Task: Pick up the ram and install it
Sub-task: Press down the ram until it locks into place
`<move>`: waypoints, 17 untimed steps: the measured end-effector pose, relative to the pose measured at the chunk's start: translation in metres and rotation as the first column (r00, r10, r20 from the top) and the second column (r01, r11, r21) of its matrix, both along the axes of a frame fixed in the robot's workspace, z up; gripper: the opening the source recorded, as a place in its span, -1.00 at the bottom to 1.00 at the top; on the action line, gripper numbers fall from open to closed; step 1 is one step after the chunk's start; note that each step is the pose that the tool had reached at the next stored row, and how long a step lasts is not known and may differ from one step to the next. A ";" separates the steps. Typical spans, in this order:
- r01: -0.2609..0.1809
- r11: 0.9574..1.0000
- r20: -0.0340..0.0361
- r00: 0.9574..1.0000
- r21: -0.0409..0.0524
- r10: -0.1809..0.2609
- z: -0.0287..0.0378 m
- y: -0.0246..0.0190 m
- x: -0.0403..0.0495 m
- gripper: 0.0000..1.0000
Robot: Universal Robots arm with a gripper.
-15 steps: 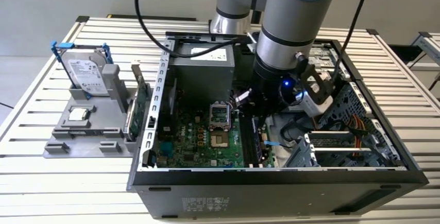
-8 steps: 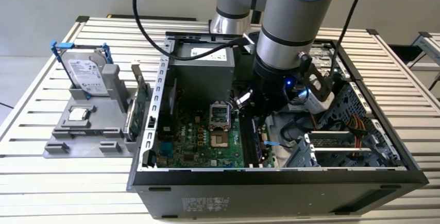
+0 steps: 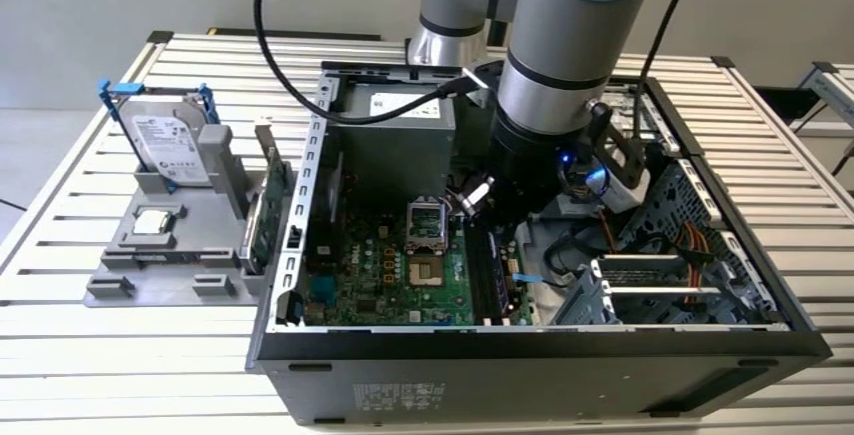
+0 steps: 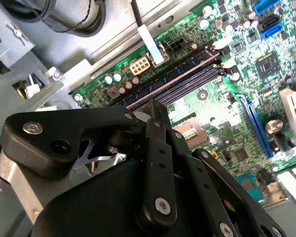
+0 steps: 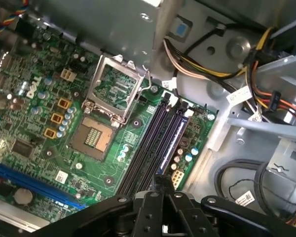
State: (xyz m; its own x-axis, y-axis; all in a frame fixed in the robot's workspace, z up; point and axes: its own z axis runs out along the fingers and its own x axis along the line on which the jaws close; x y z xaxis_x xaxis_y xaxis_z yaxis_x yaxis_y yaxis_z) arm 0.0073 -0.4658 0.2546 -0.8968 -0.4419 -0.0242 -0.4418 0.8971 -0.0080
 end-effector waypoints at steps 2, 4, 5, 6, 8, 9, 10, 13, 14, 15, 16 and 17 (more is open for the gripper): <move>-0.024 1.000 0.000 1.000 0.000 0.024 0.0000 0.0001 0.0000 -1.00; -0.049 0.999 0.000 0.999 0.000 0.049 0.0000 0.0002 0.0000 -1.00; -0.063 0.998 0.000 0.998 0.000 0.063 0.0000 0.0003 0.0000 -1.00; -0.076 0.997 0.000 0.997 0.000 0.076 0.0000 0.0003 0.0000 -1.00; -0.102 0.995 0.000 0.995 0.000 0.102 0.0000 0.0005 0.0000 -1.00; -0.114 0.993 0.000 0.993 0.000 0.114 0.0000 0.0006 0.0000 -1.00; -0.127 0.992 0.000 0.992 0.000 0.127 0.0000 0.0006 0.0000 -1.00; -0.158 0.987 -0.001 0.987 0.000 0.158 0.0000 0.0008 0.0000 -1.00; -0.168 0.986 -0.001 0.986 0.000 0.168 0.0000 0.0009 0.0000 -1.00; -0.179 0.984 -0.001 0.984 0.000 0.179 0.0000 0.0010 0.0000 -1.00; -0.189 0.982 -0.001 0.982 0.000 0.189 0.0000 0.0011 0.0000 -1.00; -0.200 0.980 -0.001 0.980 0.000 0.200 0.0000 0.0012 0.0000 -1.00</move>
